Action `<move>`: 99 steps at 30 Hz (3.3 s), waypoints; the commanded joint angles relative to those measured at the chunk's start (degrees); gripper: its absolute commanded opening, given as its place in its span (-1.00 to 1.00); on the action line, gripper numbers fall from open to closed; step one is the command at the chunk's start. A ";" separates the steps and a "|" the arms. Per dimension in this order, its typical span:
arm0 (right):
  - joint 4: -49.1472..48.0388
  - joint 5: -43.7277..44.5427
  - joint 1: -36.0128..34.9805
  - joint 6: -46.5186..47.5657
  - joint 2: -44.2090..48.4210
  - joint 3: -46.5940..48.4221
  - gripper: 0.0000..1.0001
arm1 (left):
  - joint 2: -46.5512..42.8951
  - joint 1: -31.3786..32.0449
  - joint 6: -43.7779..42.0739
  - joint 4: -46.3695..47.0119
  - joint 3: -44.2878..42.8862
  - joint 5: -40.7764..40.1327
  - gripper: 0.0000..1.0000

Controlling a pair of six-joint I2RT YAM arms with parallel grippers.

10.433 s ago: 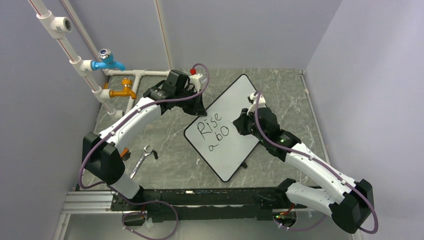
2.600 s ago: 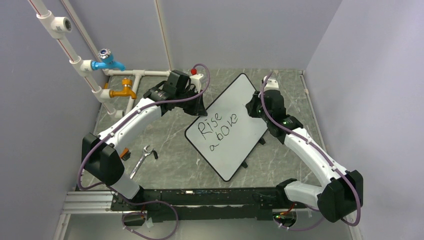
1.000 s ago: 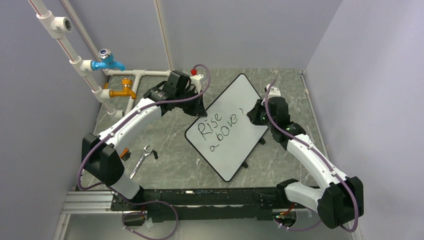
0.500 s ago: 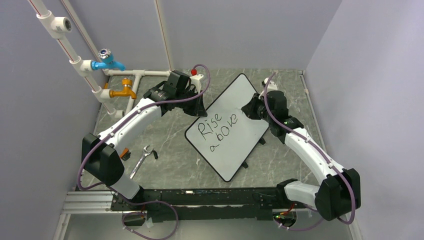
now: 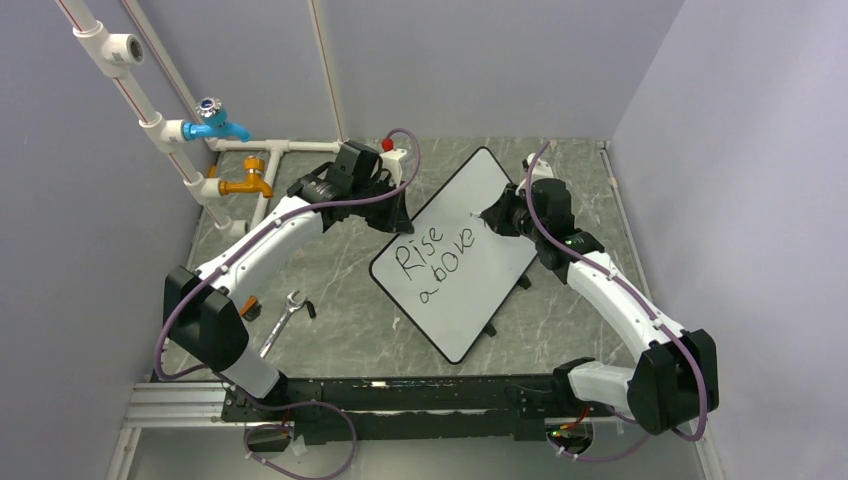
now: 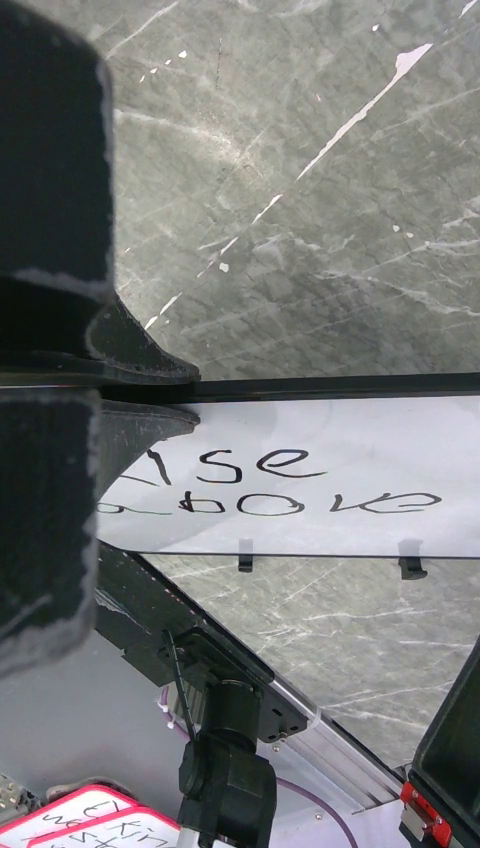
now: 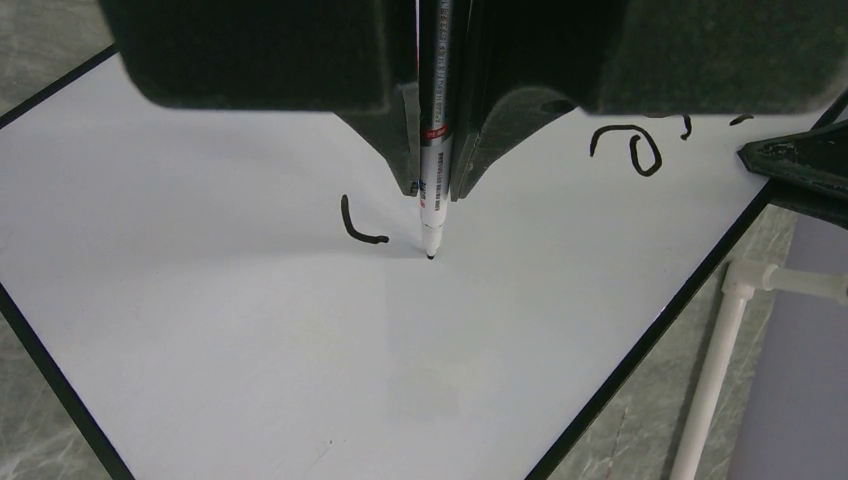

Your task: Write a sentence on the whiteboard

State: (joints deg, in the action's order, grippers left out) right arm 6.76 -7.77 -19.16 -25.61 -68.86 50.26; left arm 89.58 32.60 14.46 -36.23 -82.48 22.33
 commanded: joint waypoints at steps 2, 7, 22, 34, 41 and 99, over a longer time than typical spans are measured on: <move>-2.14 1.84 0.10 0.43 -0.11 2.12 -1.00 | -1.18 0.85 -3.03 0.77 -0.48 -2.40 -1.00; -0.17 4.46 0.09 1.78 1.36 3.79 -1.00 | -1.58 0.91 -3.03 0.96 -0.27 -2.59 -1.00; 0.57 6.19 1.56 2.27 2.67 2.20 -1.00 | -1.90 1.23 -3.01 0.98 -0.25 -2.54 -1.00; -1.73 2.36 2.85 1.39 -0.35 1.40 -1.00 | -2.47 1.48 -3.10 0.85 -0.14 -2.82 -1.00; -2.63 1.49 3.07 0.95 -1.57 0.55 -1.00 | -2.53 1.64 -3.24 0.75 -0.25 -2.99 -1.00; 1.37 -2.39 4.64 2.72 -0.03 -1.04 -1.00 | -1.60 2.18 -2.90 1.02 -0.14 -3.30 -1.00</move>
State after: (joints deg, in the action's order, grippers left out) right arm 7.27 -10.09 -14.55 -24.03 -70.98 51.37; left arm 89.08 33.63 14.48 -36.47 -82.48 21.08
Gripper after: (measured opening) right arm 0.138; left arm 0.025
